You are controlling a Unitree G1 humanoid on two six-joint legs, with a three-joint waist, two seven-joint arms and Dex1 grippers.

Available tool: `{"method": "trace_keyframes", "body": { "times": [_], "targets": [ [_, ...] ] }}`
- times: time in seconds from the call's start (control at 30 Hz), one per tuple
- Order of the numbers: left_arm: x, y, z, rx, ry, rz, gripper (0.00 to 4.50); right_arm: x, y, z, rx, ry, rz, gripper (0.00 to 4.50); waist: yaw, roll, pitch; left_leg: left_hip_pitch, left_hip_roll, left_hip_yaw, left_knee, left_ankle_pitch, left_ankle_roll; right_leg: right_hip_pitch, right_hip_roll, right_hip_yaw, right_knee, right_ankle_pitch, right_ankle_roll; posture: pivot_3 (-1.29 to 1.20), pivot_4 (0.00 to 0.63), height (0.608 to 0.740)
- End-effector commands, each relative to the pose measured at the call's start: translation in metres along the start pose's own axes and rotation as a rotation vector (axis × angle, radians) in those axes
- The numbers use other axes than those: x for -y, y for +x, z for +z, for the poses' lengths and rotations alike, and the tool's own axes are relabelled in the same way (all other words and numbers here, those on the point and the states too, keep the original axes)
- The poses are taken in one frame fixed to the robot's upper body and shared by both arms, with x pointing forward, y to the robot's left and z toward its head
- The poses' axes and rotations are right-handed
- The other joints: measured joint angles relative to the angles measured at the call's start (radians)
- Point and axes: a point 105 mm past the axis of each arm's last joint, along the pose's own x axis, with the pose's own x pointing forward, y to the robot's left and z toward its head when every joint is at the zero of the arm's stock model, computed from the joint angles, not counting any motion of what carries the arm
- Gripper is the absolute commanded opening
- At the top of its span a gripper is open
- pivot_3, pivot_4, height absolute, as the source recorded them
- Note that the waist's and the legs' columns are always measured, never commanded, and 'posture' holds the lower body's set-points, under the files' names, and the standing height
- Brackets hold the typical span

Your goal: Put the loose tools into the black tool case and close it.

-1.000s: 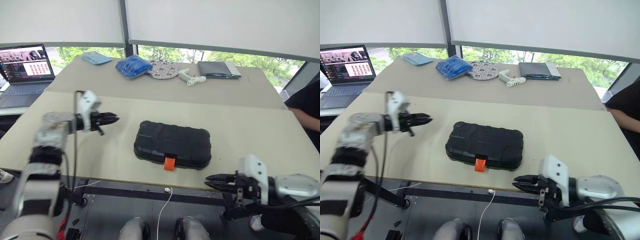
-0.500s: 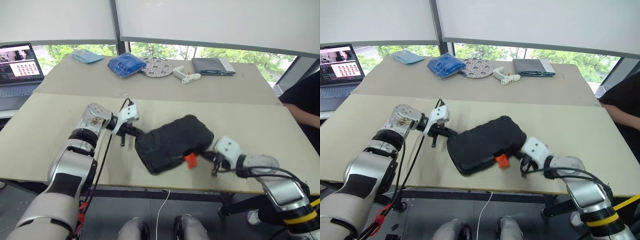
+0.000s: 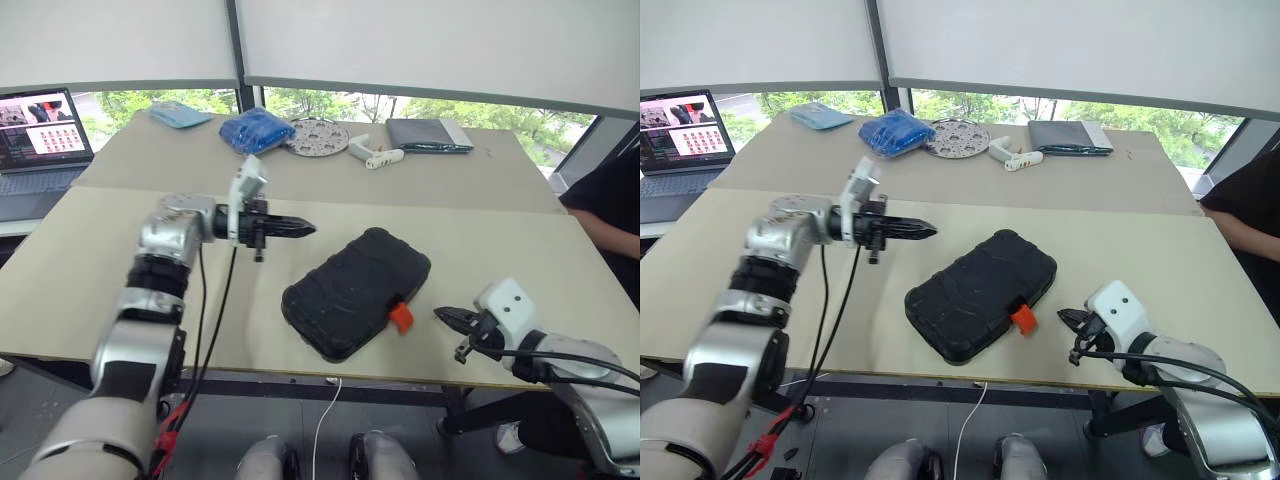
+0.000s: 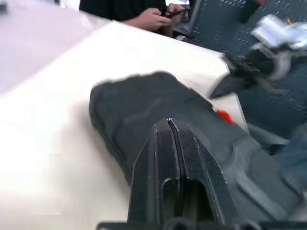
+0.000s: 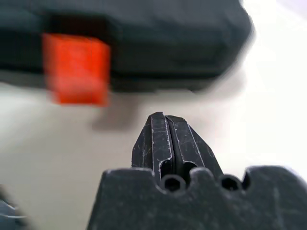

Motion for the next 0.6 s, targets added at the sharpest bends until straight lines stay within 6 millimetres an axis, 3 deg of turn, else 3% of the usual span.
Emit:
{"method": "trace_keyframes", "body": {
  "times": [0.03, 0.1, 0.2, 0.6],
  "targets": [
    [-0.001, 0.015, -0.023, -0.086, 0.078, 0.055, 0.04, -0.009, 0.005, 0.015, 0.042, 0.003, 0.017, 0.00, -0.004, 0.000, 0.000, 0.000, 0.000, 0.000, 0.000, 0.000, 0.000, -0.001, 0.000, 0.000, 0.000, 0.001, -0.001, 0.00, 0.150, 0.718],
    [0.001, 0.018, -0.044, -0.167, 0.123, 0.055, 0.04, -0.016, 0.009, 0.016, 0.039, 0.012, 0.046, 0.00, -0.007, 0.000, 0.000, -0.002, 0.000, 0.000, 0.000, 0.000, 0.000, -0.003, 0.001, 0.001, 0.000, 0.003, -0.003, 0.00, 0.150, 0.718],
    [0.003, 0.018, -0.058, -0.215, 0.153, 0.049, 0.04, -0.022, 0.014, 0.012, 0.015, 0.013, 0.073, 0.00, -0.002, 0.003, -0.002, 0.000, 0.001, 0.000, 0.000, 0.000, -0.001, -0.002, 0.001, 0.000, 0.000, 0.003, -0.004, 0.00, 0.150, 0.718],
    [0.008, 0.024, -0.055, -0.201, 0.196, 0.013, 0.04, -0.021, 0.037, -0.002, -0.003, 0.039, 0.066, 0.00, 0.001, 0.003, -0.002, 0.000, 0.001, 0.000, 0.000, 0.000, 0.000, -0.002, 0.001, 0.000, 0.000, 0.003, -0.004, 0.00, 0.150, 0.718]
  ]
}}
